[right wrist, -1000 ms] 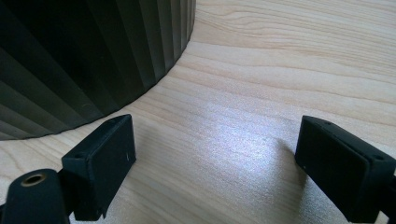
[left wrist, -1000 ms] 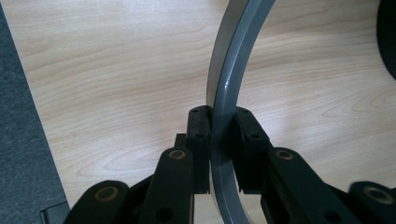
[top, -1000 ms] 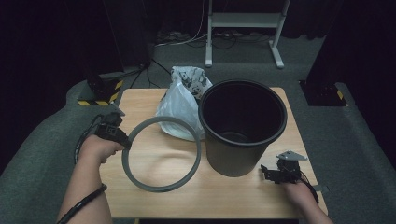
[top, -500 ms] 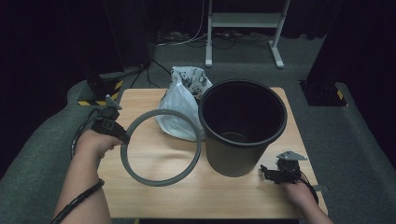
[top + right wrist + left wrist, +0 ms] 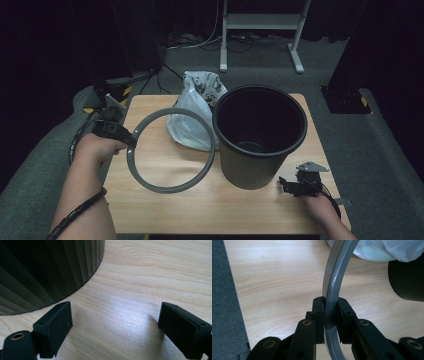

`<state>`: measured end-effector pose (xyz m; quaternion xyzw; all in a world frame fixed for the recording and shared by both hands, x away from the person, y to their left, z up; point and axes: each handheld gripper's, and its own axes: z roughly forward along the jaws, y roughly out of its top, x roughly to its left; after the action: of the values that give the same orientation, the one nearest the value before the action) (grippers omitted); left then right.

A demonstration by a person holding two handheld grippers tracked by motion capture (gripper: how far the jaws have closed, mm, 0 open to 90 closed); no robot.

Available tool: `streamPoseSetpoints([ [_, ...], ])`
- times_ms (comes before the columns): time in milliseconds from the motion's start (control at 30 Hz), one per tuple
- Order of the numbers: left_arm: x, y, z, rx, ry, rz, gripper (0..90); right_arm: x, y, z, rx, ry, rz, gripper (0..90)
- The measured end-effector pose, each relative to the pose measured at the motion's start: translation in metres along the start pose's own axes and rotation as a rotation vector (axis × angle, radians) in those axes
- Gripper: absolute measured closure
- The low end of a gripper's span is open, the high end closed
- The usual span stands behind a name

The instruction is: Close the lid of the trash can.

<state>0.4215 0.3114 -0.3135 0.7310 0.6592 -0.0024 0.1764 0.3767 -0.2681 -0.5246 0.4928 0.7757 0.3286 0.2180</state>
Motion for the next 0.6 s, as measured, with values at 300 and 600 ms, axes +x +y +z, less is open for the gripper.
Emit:
streamPoseSetpoints([
  [300,0.004,0.0,-0.019,-0.025,-0.005,-0.018,78.1,0.0,0.0,0.0,-0.003,0.0,-0.004,11.9],
  [600,0.006,0.0,-0.038,-0.058,-0.004,-0.028,78.2,0.0,0.0,0.0,-0.001,0.001,0.001,11.9],
])
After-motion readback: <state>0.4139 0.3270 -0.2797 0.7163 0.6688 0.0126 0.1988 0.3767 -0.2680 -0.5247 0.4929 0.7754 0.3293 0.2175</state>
